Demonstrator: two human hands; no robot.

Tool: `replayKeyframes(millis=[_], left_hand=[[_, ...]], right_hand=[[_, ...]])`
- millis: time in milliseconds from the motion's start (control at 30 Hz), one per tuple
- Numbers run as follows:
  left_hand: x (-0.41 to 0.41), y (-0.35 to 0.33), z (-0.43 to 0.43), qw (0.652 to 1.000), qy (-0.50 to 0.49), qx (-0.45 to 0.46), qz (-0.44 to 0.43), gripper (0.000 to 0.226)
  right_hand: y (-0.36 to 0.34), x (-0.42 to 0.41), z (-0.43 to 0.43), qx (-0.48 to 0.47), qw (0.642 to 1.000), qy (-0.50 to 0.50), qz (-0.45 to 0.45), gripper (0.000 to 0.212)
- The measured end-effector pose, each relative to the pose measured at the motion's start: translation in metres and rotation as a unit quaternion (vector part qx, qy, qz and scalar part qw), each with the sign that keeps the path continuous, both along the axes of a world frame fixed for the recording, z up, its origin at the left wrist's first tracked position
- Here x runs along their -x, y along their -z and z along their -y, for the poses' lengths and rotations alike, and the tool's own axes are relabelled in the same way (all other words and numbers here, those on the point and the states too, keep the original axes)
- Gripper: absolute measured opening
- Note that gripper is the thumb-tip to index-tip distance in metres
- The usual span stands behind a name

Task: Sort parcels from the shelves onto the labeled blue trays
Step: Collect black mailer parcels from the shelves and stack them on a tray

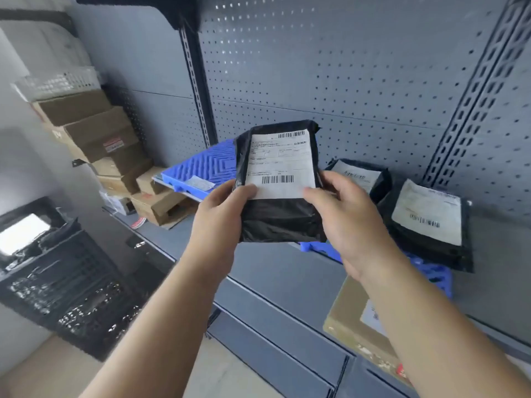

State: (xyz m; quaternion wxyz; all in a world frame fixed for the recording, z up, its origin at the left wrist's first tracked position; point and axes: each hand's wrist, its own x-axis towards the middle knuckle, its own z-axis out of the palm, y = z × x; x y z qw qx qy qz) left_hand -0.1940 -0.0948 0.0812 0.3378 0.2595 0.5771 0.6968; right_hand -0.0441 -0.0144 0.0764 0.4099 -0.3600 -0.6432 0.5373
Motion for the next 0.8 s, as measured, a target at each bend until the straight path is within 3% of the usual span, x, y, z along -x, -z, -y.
replayKeyframes(millis=[100,267,367,800], left_hand=[[-0.004,-0.002,-0.037,0.999,0.052,0.004,-0.012,0.013],[-0.009,-0.006,-0.087,0.988,0.147,0.002,-0.044,0.020],[-0.009,-0.007,-0.112,0.980,0.194,0.007,-0.049,0.013],[0.024,-0.010,-0.161,0.946,0.295,0.046,-0.123,0.012]], right_hand=[[-0.005,-0.015,-0.017,-0.016,0.998,0.054,0.004,0.029],[-0.010,-0.028,-0.040,-0.014,0.989,0.147,0.011,0.026],[-0.014,-0.031,-0.049,-0.004,0.982,0.189,0.021,0.025],[-0.009,-0.001,-0.061,0.045,0.957,0.281,0.047,0.019]])
